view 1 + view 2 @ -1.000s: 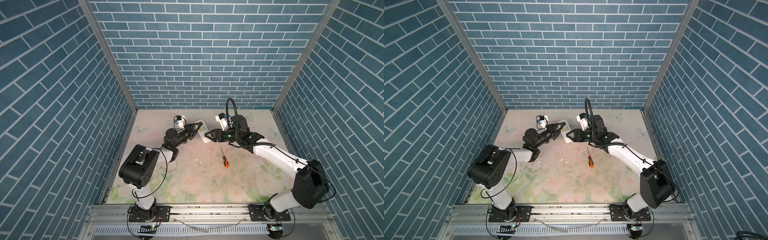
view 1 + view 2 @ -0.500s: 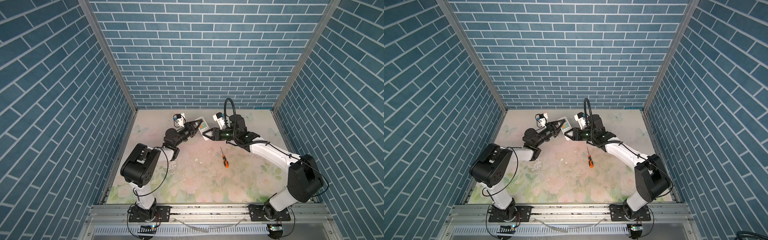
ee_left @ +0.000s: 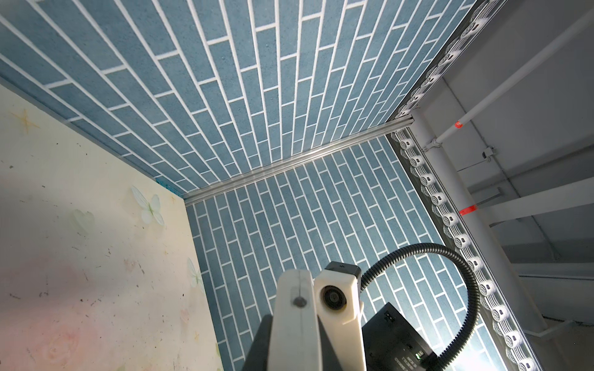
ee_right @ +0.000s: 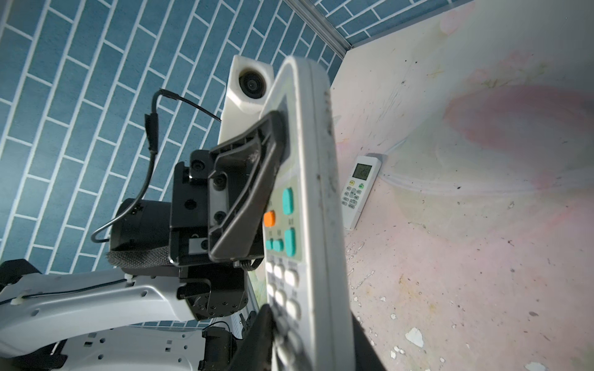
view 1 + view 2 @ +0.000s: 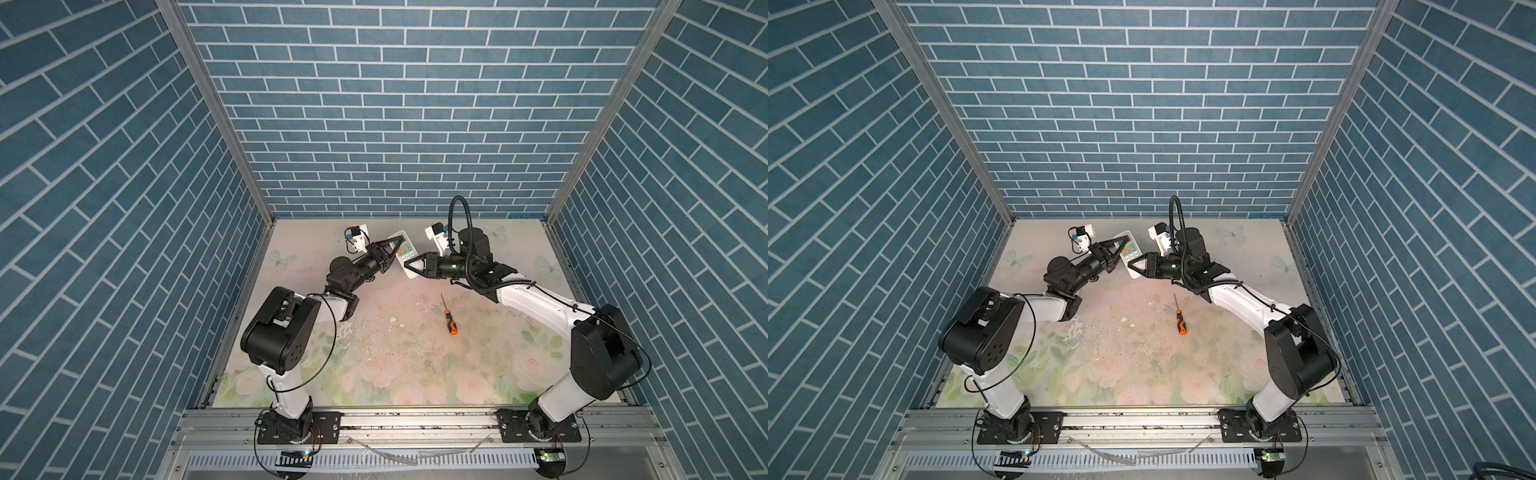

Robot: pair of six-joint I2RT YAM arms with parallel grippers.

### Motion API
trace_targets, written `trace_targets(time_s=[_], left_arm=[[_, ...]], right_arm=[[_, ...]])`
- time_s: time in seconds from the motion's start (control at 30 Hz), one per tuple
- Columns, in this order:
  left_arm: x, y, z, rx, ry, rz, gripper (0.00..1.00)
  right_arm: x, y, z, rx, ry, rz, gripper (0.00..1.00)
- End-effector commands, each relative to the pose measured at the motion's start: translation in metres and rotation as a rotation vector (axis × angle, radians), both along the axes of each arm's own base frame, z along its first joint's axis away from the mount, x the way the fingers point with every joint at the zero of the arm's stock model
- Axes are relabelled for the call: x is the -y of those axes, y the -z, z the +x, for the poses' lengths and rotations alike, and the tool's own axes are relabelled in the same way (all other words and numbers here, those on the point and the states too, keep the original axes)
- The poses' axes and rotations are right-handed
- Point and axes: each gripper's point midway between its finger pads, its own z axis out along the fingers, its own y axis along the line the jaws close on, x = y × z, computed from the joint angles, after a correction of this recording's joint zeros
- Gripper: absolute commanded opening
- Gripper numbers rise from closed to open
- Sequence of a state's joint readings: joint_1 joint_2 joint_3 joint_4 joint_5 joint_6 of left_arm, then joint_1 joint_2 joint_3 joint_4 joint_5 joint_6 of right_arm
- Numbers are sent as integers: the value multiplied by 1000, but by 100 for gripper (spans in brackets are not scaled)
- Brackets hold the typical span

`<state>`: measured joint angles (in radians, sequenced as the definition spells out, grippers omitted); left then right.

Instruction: Unload the batteries from the remote control

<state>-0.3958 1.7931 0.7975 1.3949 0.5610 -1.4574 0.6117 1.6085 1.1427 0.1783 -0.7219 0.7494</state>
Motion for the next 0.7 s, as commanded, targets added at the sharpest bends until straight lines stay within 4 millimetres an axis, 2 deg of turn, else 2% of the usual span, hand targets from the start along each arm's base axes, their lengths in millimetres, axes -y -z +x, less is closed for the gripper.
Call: trace_targets(time_s=[0.0,0.13,0.27,0.5,0.67], left_arm=[[8,-10,-7,50,23,6,0],[8,-12,-8,55,25,4,0],[8,-14,-8,56,27,2,10],[8,-22,-8,71,30,-7,23],[2,-27,-6,79,23,-13,39]], right_arm=[[-12,-6,-6,38,-56,53,24],[-12,-8,-5,41,-55,59,10],[-13,-11,-5,46,-60,64,3],[-12,-11,-5,49,-56,58,0],[-8,-10,-6,56,-39,24,0]])
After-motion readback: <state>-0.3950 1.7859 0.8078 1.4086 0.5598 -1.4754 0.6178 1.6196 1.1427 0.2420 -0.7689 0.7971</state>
